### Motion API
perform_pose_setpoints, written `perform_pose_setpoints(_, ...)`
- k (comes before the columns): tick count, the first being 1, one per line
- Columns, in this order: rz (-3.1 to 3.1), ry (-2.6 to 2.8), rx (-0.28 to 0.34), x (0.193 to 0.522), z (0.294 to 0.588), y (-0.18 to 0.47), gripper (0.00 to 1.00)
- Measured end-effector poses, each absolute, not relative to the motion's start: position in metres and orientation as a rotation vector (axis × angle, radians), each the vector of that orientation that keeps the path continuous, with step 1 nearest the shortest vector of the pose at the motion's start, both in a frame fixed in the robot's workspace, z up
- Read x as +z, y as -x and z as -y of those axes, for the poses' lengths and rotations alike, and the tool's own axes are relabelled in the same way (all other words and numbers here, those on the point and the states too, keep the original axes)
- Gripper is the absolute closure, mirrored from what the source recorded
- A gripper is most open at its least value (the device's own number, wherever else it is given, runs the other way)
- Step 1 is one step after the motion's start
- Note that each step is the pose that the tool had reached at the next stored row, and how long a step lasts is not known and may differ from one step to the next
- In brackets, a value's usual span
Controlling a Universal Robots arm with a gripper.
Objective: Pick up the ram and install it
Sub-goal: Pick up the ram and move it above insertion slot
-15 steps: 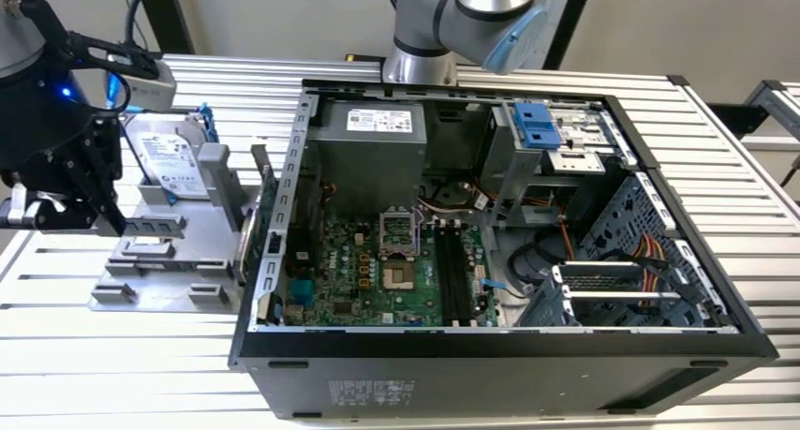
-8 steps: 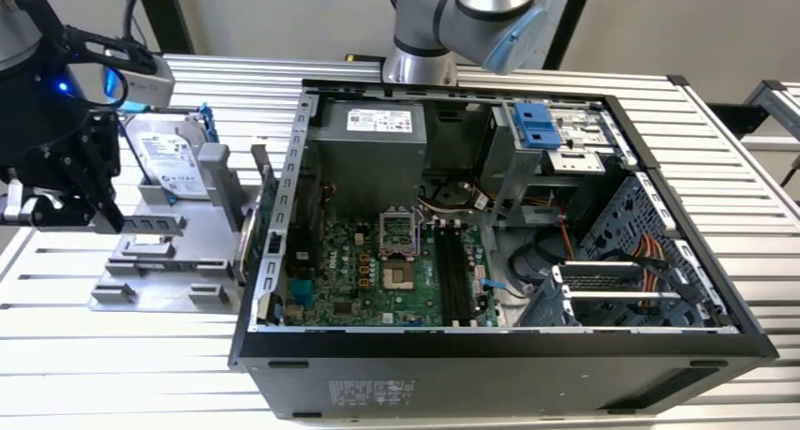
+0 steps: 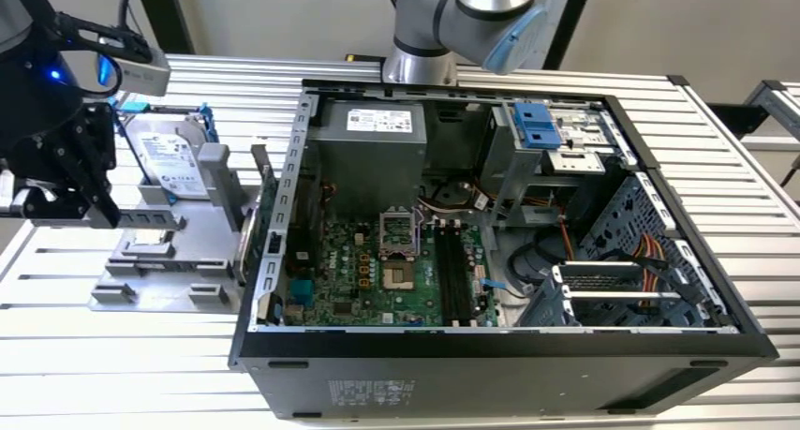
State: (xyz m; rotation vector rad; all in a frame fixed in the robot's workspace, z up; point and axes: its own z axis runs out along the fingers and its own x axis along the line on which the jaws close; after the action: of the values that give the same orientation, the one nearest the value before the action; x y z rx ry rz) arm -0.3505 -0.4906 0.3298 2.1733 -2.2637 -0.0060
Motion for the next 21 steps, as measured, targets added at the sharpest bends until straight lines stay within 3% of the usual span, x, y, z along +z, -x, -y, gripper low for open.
perform_pose_setpoints(21, 2.264, -2.173, -0.006, 0.346, 0.491, 0.351, 1.00)
